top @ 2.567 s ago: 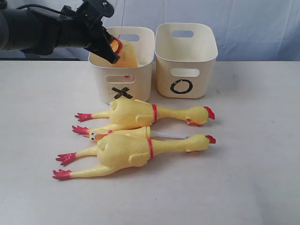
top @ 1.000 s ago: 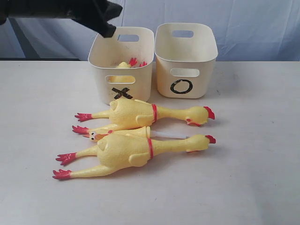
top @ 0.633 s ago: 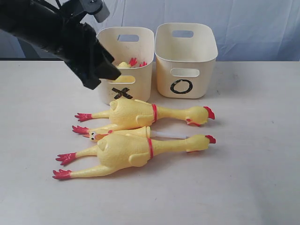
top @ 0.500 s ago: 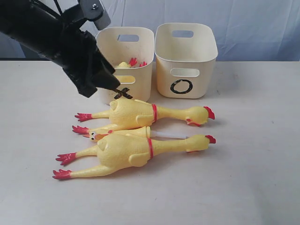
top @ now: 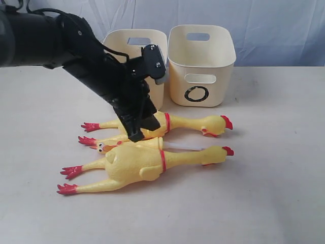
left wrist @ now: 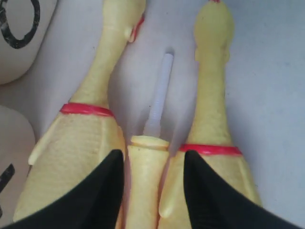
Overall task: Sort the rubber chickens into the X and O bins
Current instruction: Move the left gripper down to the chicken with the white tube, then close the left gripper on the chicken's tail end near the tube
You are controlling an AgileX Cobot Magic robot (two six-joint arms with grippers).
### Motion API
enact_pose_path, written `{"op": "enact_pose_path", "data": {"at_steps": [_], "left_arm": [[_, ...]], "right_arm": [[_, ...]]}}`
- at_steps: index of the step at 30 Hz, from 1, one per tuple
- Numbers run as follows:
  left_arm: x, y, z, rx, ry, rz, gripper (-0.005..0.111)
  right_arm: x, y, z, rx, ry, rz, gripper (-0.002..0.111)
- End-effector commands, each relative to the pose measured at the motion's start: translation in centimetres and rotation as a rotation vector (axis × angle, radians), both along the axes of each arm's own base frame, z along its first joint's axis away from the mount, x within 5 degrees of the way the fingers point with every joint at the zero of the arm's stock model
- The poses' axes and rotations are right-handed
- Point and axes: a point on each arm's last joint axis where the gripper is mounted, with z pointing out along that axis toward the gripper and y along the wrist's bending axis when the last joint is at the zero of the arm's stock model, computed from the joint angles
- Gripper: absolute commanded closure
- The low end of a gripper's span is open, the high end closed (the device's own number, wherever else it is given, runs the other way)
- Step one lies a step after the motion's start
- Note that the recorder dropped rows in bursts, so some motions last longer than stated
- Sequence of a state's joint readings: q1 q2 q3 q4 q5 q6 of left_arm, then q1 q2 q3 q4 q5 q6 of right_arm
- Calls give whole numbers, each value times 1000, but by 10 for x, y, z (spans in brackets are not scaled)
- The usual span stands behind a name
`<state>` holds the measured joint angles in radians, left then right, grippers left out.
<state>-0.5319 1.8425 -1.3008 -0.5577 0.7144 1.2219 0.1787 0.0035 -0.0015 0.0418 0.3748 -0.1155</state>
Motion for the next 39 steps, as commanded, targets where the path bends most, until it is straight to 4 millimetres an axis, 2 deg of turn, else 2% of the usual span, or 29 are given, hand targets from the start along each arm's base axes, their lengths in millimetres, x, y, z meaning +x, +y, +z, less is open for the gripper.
{"op": "enact_pose_path", "data": {"at_steps": [1, 8, 15, 20, 27, 36, 39], "left_arm": [[2, -4, -26, 44, 45, -6, 67], [8, -6, -44, 69, 43, -10, 67], [7, -10, -44, 57, 38, -13, 67], [-6, -28, -43, 64, -2, -111, 67], [-9, -37, -42, 40, -30, -106, 67], [-3, -38, -41, 25, -89, -70, 67], [2, -39, -46, 33, -113, -61, 67]], "right_arm": [[0, 0, 1, 1, -15, 4, 109], [0, 0, 1, 1, -15, 4, 109], [0, 0, 1, 1, -13, 4, 109], [0, 0, 1, 1, -13, 4, 109], [0, 0, 1, 1, -13, 4, 109], [0, 0, 1, 1, -15, 4, 109], [0, 0, 1, 1, -15, 4, 109]]}}
